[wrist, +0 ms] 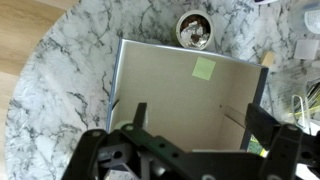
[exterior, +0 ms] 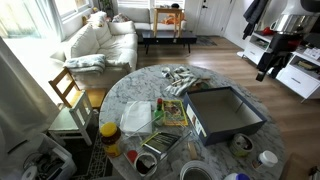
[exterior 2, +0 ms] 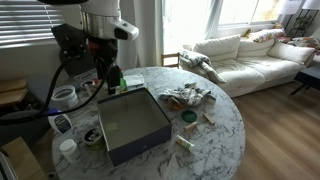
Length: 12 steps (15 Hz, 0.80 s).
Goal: Put the yellow tin and white and orange container in the box then put the box on the clear container
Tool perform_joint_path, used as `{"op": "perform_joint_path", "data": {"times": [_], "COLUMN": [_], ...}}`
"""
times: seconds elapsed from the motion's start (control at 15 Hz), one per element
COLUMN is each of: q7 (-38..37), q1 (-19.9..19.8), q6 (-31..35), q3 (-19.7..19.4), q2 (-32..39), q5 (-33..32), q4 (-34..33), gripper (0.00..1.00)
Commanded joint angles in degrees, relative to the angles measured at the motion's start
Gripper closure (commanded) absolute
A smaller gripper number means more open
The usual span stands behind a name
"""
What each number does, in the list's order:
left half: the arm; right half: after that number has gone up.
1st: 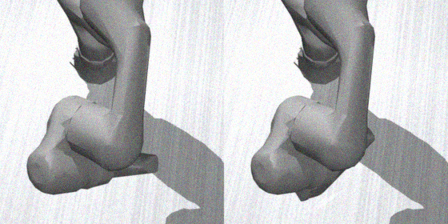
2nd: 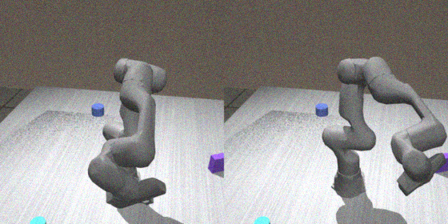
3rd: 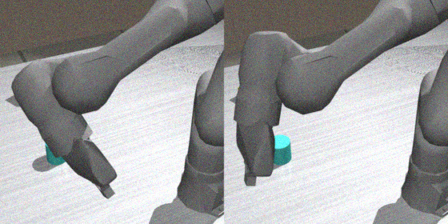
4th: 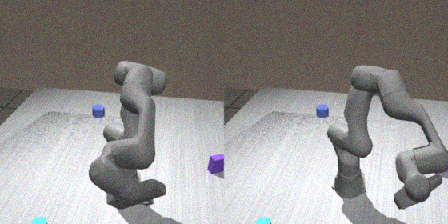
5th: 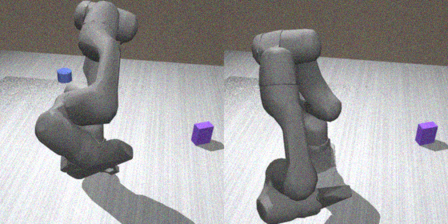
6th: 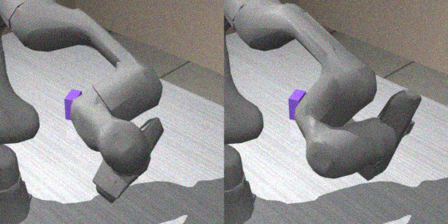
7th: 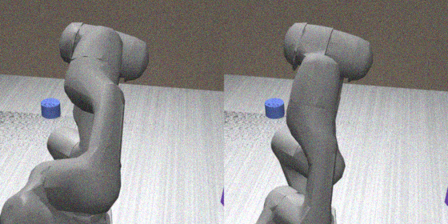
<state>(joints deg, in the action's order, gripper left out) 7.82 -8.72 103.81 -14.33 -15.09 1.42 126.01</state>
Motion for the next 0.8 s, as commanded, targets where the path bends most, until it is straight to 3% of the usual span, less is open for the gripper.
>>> {"op": "perform_joint_path", "data": {"times": [0.0, 0.33, 0.73], "q7": [0.3, -1.3, -2.3], "q1": [-0.2, -1.2, -2.0], "q6": [-2.8, -0.3, 14.4], "q3": [0.7, 1.7, 1.9], "q2": [-1.0, -4.1, -7.4], "q5": [3.0, 1.1, 1.5], "q4": [4.3, 14.2, 25.7], "gripper": [0.00, 0.00, 0.00]}}
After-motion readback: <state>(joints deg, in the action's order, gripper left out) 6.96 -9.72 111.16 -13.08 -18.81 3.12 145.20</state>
